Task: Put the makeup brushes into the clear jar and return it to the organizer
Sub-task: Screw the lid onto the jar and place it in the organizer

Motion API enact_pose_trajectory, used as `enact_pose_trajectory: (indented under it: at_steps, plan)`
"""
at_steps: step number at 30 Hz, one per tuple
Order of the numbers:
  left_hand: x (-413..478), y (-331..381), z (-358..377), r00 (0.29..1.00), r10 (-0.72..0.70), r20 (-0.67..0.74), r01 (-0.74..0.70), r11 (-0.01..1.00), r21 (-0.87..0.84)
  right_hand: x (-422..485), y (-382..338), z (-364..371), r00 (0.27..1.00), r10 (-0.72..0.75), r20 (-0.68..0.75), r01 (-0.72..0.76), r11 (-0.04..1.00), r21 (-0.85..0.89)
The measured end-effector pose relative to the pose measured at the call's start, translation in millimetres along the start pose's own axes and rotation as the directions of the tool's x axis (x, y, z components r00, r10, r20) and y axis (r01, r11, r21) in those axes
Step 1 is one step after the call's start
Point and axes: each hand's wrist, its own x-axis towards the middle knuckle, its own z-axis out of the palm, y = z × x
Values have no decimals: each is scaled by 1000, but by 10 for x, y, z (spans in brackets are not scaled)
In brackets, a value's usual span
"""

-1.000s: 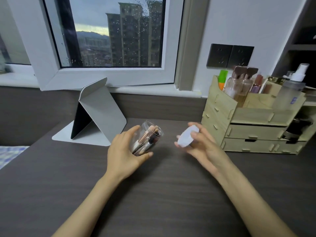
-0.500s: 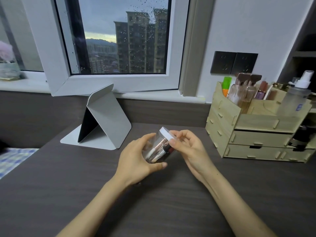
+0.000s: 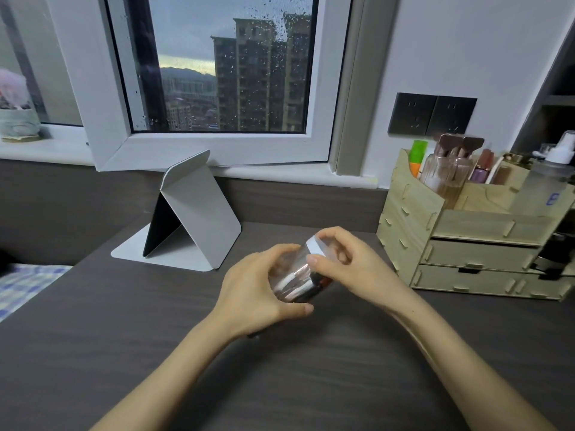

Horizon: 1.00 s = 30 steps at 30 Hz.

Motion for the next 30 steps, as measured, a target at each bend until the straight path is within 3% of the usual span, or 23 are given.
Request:
enact_pose_trajectory:
  at_steps: [2, 4, 6, 8, 11, 12, 14, 17, 19, 21, 25, 30]
  plan:
    - [19, -5, 41, 984, 145, -103, -119, 966, 228, -17, -61, 31, 993, 103, -55, -113, 966, -233]
    - [45, -52, 74, 974, 201, -109, -162, 943, 292, -30, -49, -21, 985, 172, 1, -159, 914, -374]
    - [58, -102, 72, 977, 202, -65, -179, 949, 260, -62, -25, -136, 973, 164, 162, -109, 947, -302]
    - [56, -135, 58, 980, 197, -23, -188, 961, 204, -95, 7, -231, 969, 41, 244, 0, 986, -166]
    - [47, -110, 68, 979, 202, 4, -201, 969, 143, -131, 93, -178, 981, -160, 108, 183, 947, -263]
    - [36, -87, 83, 977, 214, 17, -215, 967, 140, -124, 109, -122, 980, -196, 28, 195, 935, -297]
    - [3, -54, 138, 967, 253, 37, -255, 951, 173, -103, 127, -57, 989, -130, -73, 105, 955, -279]
    - [-7, -49, 141, 991, 135, 16, -136, 988, 74, -155, 117, -97, 994, -103, -28, 92, 963, -252]
    - [15, -78, 102, 998, 55, 17, -55, 998, -21, -213, 92, -106, 986, -156, 57, 166, 929, -329]
    - [38, -85, 79, 995, 81, 49, -79, 995, -53, -228, 87, -65, 979, -181, 89, 202, 872, -447]
    - [67, 1, 82, 988, 145, 47, -141, 986, -84, -191, -35, -30, 960, -281, -14, 226, 800, -556]
    - [111, 59, 122, 991, 135, -23, -136, 988, -73, -155, -126, -6, 943, -294, -155, 137, 769, -625]
